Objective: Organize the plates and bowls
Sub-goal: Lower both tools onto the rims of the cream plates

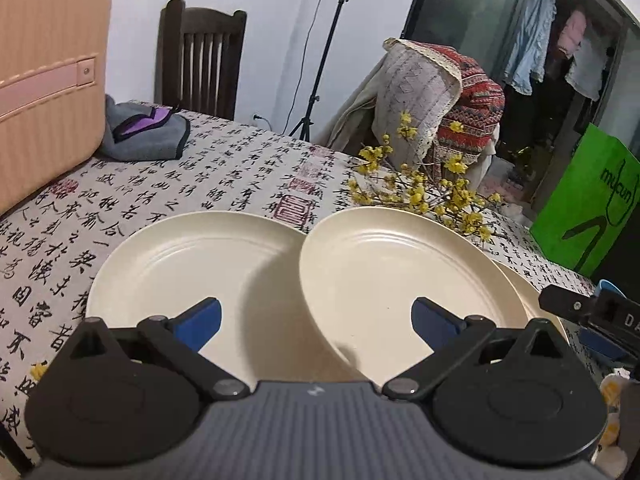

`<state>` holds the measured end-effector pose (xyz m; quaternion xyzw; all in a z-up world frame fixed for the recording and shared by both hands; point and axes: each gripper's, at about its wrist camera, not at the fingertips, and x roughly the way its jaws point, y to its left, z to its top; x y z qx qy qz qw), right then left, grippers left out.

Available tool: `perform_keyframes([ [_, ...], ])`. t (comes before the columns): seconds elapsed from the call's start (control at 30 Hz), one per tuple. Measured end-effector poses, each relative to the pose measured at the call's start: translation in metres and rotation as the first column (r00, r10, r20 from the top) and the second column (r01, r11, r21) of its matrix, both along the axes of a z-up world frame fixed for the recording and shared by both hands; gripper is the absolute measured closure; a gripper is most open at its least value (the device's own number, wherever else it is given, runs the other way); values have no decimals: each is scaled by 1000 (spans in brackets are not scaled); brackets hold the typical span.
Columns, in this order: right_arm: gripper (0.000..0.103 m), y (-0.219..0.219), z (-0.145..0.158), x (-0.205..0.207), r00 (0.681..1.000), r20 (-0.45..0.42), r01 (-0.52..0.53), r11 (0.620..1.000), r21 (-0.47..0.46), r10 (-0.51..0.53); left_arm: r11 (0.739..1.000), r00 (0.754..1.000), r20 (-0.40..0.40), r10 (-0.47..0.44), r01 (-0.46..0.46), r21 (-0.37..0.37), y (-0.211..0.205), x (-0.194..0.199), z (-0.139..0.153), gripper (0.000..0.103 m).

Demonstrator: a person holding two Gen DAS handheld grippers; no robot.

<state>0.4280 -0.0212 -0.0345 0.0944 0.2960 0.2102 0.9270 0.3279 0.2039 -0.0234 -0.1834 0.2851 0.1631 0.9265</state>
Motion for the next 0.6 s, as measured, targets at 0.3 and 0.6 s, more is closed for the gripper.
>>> perform_keyframes([
  [0.3, 0, 6, -8, 2, 999, -15, -32, 999, 0, 32, 1000, 1000, -9, 8, -7, 29, -1, 5, -6, 0],
  [0.6, 9, 9, -18, 6, 997, -37, -66, 997, 40, 68, 999, 999, 6, 36, -36, 0, 6, 5, -10, 0],
])
